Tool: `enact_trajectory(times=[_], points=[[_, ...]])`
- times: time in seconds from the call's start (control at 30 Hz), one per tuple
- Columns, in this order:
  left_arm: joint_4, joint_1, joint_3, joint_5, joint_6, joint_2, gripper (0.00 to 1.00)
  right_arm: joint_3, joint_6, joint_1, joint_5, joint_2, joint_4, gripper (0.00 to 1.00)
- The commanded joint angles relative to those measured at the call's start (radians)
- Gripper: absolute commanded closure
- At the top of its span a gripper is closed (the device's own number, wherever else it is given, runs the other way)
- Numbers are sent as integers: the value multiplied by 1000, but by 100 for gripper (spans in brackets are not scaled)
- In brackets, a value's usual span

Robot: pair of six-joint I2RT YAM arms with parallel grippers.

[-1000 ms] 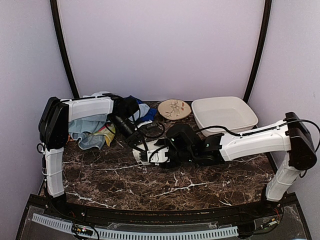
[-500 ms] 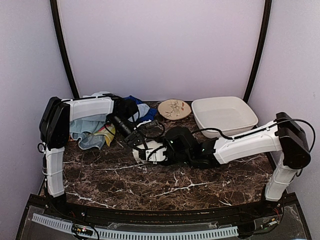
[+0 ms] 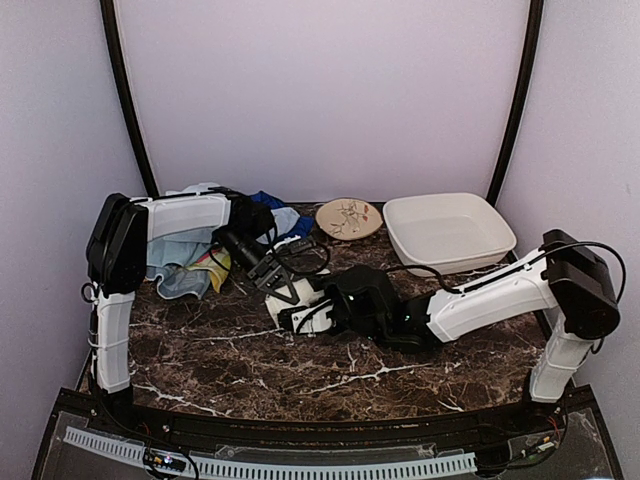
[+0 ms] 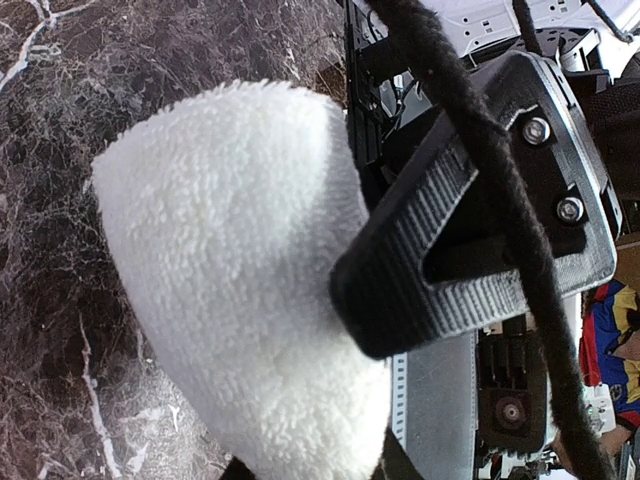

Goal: Roll the towels
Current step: Roll the towel at the center of the board, then pass from the left arm to the right

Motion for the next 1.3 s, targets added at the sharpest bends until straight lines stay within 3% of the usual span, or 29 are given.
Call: enact_trajectory(times=[0.0, 0.47, 0.57, 0.67, 0.7, 0.83, 0.9, 0.93, 1.03, 1.13, 1.27], points=[[-113, -24, 27, 126, 45, -13, 100, -10, -70, -9, 66, 31, 104, 40], [-146, -24, 35, 143, 61, -13, 100, 68, -72, -10, 93, 121, 88, 34], [-157, -24, 35, 150, 68, -13, 100, 83, -74, -9, 100, 134, 104, 37], [-163, -24, 34, 152, 76, -13, 100, 91, -68, -9, 104, 136, 121, 48], [-163, -24, 37, 142, 78, -13, 95, 96, -56, -10, 99, 130, 112, 55], [-145, 0, 47, 94, 51, -18, 60, 75, -24, -10, 95, 98, 103, 86], [-112, 33, 46, 86, 19, -27, 17, 52, -11, -16, 99, 80, 107, 100], [-88, 49, 47, 71, -9, -35, 3, 41, -6, -17, 104, 72, 113, 100], [0, 113, 71, -14, -89, -75, 1, 8, 9, -34, 115, 36, 117, 100], [138, 177, 89, -195, -201, -144, 1, -13, 30, -80, 125, -20, 98, 100], [274, 309, 113, -334, -308, -212, 1, 10, 45, -211, 116, -124, 26, 100]])
